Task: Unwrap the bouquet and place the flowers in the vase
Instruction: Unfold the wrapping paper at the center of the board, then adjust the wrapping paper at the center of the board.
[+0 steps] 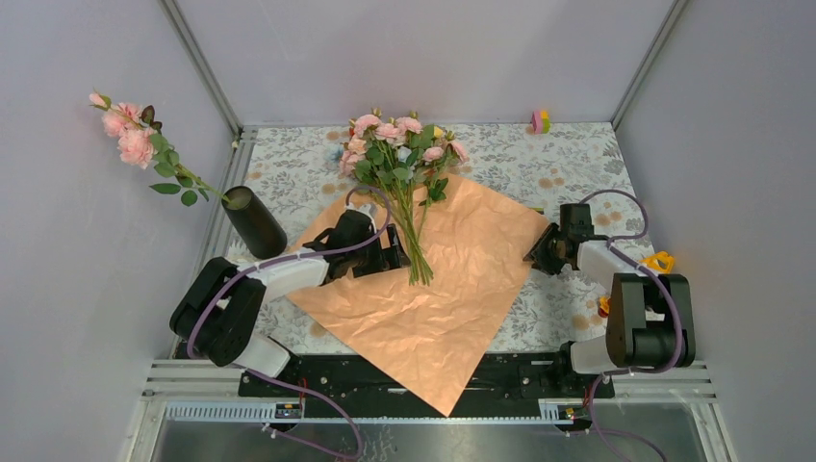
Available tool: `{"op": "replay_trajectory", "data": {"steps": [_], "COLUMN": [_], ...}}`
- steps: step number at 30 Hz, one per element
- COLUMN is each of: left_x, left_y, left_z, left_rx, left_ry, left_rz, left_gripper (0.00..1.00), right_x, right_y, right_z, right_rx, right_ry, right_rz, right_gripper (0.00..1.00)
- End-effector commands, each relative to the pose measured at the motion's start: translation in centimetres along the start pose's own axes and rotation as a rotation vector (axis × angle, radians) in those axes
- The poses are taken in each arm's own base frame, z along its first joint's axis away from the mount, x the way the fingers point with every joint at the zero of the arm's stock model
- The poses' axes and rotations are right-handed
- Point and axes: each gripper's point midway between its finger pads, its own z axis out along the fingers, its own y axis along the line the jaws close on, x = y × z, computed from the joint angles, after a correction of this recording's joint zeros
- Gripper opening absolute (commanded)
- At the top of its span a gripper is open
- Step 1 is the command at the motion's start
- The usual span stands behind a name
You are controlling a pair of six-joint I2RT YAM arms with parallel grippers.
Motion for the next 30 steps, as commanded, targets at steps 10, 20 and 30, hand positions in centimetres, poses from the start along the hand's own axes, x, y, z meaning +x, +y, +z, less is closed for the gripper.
{"op": "replay_trajectory", "data": {"steps": [10, 20, 30], "left_x": [-1.5, -3.3, -4.9], "left_y": [0.0, -0.2, -0.2], "left_z": [1.6, 3.8, 5.9], "left_rx": [0.049, 0.048, 0.026], "left_ry": [-0.045, -0.084, -0.108], "left_rz": [-0.061, -0.096, -0.116], "left_gripper": [0.99, 0.99, 0.99], "right_x": [-1.7, -4.5, -7.7], "right_y": [1.3, 2.7, 4.2], "right_z": [1.5, 2.7, 4.0], "right_rx": [-0.032, -0.037, -0.055], "right_ry": [0.007, -0.006, -0.023], "right_rz": [0.01, -0.001, 0.009], "right_gripper": [0.08, 0.02, 0.01]}}
